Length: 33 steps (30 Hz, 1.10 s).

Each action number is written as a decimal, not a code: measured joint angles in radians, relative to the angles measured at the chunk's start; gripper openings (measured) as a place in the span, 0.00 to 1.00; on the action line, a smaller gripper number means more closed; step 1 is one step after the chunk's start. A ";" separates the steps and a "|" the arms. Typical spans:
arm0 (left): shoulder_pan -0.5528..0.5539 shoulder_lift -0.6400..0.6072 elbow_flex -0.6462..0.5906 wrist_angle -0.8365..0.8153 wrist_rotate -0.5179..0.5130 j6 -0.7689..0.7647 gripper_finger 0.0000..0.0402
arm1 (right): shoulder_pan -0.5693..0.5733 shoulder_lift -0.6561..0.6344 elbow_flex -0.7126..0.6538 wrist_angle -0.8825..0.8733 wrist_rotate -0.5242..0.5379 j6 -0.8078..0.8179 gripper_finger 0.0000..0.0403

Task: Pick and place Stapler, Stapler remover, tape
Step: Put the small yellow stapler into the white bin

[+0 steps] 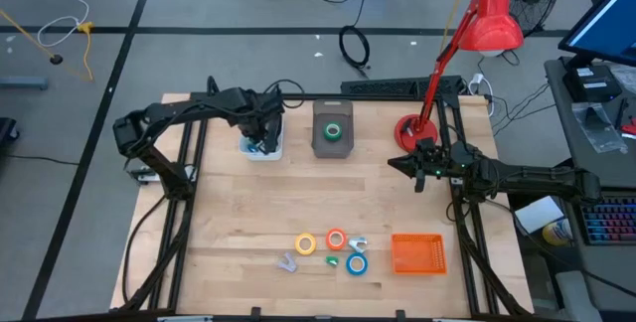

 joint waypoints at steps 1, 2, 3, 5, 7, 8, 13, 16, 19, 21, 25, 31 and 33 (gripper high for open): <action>0.006 0.000 -0.013 0.027 0.006 0.003 0.14 | 0.000 0.000 0.000 0.000 0.000 0.000 0.01; 0.016 0.000 -0.025 0.046 0.008 0.003 0.14 | 0.000 0.000 0.000 0.000 0.000 0.003 0.01; 0.027 0.000 -0.034 0.060 0.009 0.002 0.14 | 0.000 0.000 0.000 0.000 0.001 0.008 0.01; 0.054 0.000 -0.050 0.081 0.017 0.002 0.14 | 0.000 0.000 0.000 0.000 0.002 0.010 0.01; 0.076 0.000 -0.057 0.095 0.035 0.003 0.14 | 0.000 0.000 0.000 0.000 0.002 0.010 0.01; 0.080 0.000 -0.059 0.098 0.038 0.002 0.14 | 0.000 0.000 0.000 0.000 0.002 0.010 0.01; 0.072 0.000 -0.086 0.137 0.071 -0.010 0.14 | 0.000 0.000 0.000 0.000 0.002 0.011 0.01; 0.064 0.000 -0.100 0.148 0.069 -0.033 0.14 | 0.000 0.000 0.000 0.000 0.002 0.011 0.01; 0.065 0.000 -0.114 0.165 0.069 -0.056 0.14 | 0.000 0.000 0.000 0.000 0.002 0.010 0.01; 0.065 0.000 -0.119 0.177 0.076 -0.070 0.14 | 0.000 0.000 0.000 0.000 0.002 0.010 0.01; 0.055 0.000 -0.139 0.191 0.079 -0.092 0.14 | 0.000 0.000 0.000 0.000 0.002 0.011 0.01; 0.048 0.000 -0.169 0.204 0.082 -0.113 0.14 | 0.000 0.000 0.000 0.000 0.002 0.011 0.01; 0.048 0.000 -0.171 0.206 0.082 -0.120 0.14 | 0.000 0.000 0.000 0.000 0.002 0.011 0.01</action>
